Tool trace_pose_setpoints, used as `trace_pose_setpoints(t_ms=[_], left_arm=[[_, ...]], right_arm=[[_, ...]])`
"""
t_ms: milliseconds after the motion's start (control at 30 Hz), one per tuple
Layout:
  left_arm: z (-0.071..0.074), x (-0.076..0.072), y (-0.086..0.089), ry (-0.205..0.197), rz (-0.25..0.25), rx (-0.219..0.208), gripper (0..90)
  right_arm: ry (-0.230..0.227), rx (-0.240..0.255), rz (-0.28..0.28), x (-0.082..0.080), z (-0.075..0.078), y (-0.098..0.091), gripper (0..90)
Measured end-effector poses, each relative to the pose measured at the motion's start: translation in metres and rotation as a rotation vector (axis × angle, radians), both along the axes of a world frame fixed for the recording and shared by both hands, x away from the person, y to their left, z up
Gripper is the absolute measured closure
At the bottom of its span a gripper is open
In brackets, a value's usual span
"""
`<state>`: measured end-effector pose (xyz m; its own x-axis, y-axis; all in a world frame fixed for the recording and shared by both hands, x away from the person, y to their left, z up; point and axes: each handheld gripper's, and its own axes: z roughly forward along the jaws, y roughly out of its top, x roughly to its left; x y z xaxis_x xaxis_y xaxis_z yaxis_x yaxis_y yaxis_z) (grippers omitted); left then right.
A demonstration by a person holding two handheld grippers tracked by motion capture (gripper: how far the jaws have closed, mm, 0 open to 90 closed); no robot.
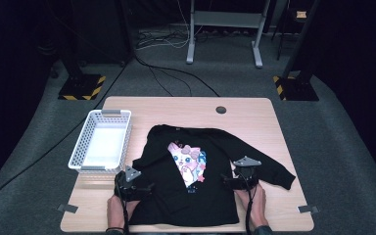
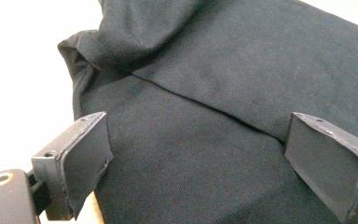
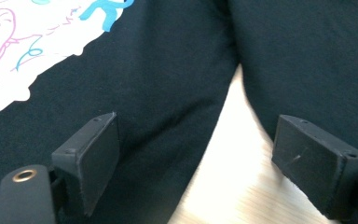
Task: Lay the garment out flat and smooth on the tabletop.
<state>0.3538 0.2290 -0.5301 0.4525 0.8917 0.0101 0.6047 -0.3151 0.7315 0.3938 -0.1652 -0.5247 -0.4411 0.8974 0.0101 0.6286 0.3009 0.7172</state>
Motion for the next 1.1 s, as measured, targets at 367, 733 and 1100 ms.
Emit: trace_pose_setpoints(t_ms=[367, 733, 1100], left_arm=[[0.000, 0.000, -0.057, -0.005, -0.106, 0.005, 7.3], [0.001, -0.005, -0.077, -0.004, -0.122, 0.008, 7.0], [0.002, -0.015, -0.086, -0.092, -0.125, 0.088, 6.9]], right_arm=[[0.000, -0.001, -0.045, 0.002, 0.001, -0.065, 14.1], [-0.028, 0.016, -0.050, -0.008, -0.002, -0.091, 13.9], [-0.028, 0.018, -0.013, -0.005, -0.002, -0.096, 13.8]])
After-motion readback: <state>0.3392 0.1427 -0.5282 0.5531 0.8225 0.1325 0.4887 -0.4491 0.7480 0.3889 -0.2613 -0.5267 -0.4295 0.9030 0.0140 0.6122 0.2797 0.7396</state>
